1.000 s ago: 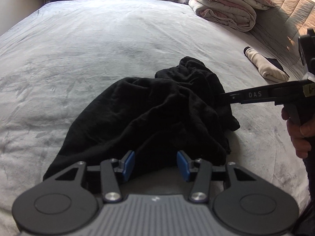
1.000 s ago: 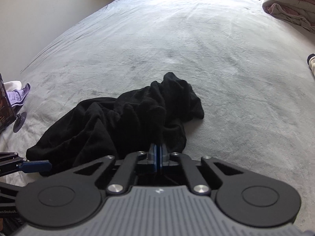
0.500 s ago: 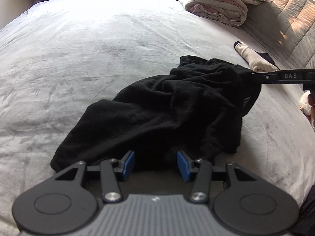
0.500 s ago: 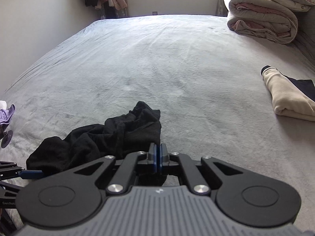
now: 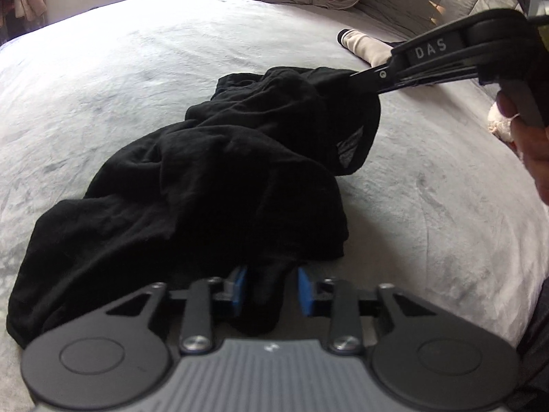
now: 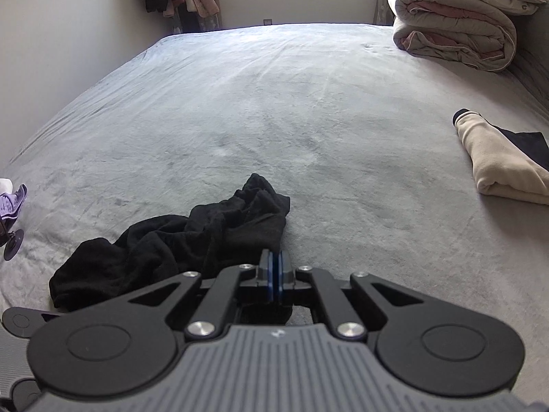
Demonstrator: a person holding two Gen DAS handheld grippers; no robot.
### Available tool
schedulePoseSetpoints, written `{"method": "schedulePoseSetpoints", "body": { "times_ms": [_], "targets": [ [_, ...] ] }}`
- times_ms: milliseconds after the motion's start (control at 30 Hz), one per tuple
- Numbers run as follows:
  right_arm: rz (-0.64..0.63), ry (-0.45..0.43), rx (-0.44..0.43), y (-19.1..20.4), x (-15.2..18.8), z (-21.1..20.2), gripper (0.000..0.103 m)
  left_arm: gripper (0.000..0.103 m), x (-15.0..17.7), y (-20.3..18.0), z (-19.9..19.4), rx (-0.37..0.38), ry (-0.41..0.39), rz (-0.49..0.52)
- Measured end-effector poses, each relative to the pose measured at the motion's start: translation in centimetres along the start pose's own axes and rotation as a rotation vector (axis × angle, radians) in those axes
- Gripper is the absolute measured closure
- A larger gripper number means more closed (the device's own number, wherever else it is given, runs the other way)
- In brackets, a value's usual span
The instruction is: Fold clothes
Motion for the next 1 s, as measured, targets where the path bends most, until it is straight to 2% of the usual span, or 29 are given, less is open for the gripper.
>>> {"method": "schedulePoseSetpoints", "body": {
  "times_ms": [33, 233, 467, 600, 1000],
  "targets": [
    [0.001, 0.001, 0.002, -0.1, 0.1, -0.1, 0.1, 0.1, 0.0, 0.2, -0.1, -0.013, -0.008, 0.001],
    [0.012, -0.011, 0.035, -1.6, 0.7, -1.2, 0.1, 0.1, -0.5, 3.0, -4.4, -0.033, -0.122, -0.062],
    [0.019, -0.018, 0.093, -3.8, 3.2, -4.0, 0.1, 0.101, -0.5, 5.9, -10.5, 0.018, -0.216, -0.144],
    [0.021, -0.021, 0.125, -4.6, 5.4, -6.4, 0.1, 0.101, 0.5, 5.5, -12.8, 0.046, -0.239, -0.154],
    [0.04, -0.077, 0.208, -6.5, 10.4, -13.5, 0.1, 0.101, 4.4, 2.2, -19.4, 0.031, -0.326, -0.117]
  ]
}}
Point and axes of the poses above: each gripper's, at about its wrist camera, not at the fingertips, and z roughly the way its jaws point, y to its left, x to its underside, the point moved 9 cm from there along z, roughly the way its jaws point, and after that the axes turned 12 degrees about y, right-handed, at the moved point
